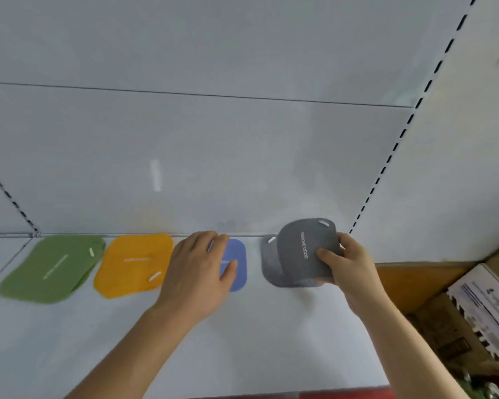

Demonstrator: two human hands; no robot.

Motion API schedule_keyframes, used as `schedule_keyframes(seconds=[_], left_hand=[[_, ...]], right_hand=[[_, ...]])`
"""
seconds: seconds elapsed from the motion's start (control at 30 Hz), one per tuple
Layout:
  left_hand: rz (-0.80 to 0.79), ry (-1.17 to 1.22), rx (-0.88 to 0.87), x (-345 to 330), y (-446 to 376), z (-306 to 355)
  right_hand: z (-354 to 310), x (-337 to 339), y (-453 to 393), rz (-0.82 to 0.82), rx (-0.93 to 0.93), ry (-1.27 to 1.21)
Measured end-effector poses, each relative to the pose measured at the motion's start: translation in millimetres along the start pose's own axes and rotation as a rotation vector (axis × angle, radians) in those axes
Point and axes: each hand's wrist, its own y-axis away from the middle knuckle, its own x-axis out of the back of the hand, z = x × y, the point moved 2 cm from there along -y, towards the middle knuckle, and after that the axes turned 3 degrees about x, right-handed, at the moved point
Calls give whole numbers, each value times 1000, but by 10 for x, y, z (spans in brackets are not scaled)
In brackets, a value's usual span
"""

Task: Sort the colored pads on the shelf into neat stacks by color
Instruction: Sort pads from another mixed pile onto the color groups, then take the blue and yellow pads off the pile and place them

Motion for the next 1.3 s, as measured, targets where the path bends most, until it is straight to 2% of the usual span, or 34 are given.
schedule_keyframes(seconds=[0.17, 0.23, 0.3, 0.43, 0.6, 0.7, 0.87, 1.03, 1.3], left_hand=[[3, -41, 97, 36, 62, 153], [-10, -64, 125, 36, 79, 178], [-22, -82, 138, 15, 106, 209], [-41, -106, 152, -23, 138, 252], [-60, -131, 178, -2, 216, 192], [-23, -145, 185, 83, 331, 85], [70, -155, 223, 386, 639, -249], [158, -193, 283, 887, 1249, -834], [146, -302, 496, 1671, 2585, -2245]], right_hand=[[-38, -34, -252, -125, -21, -143], [10, -72, -292, -120, -77, -98], [52, -104, -278, -128, -97, 98], [58, -134, -186, -58, 191, 726], [82, -120, -80, 0, 285, 1115], [-17, -203, 67, -3, 346, 1117], [-148, -795, 518, -82, 679, 1036], [-276, -1744, 1115, -199, 892, 985], [-465, -3423, 2360, -349, 1017, 933]])
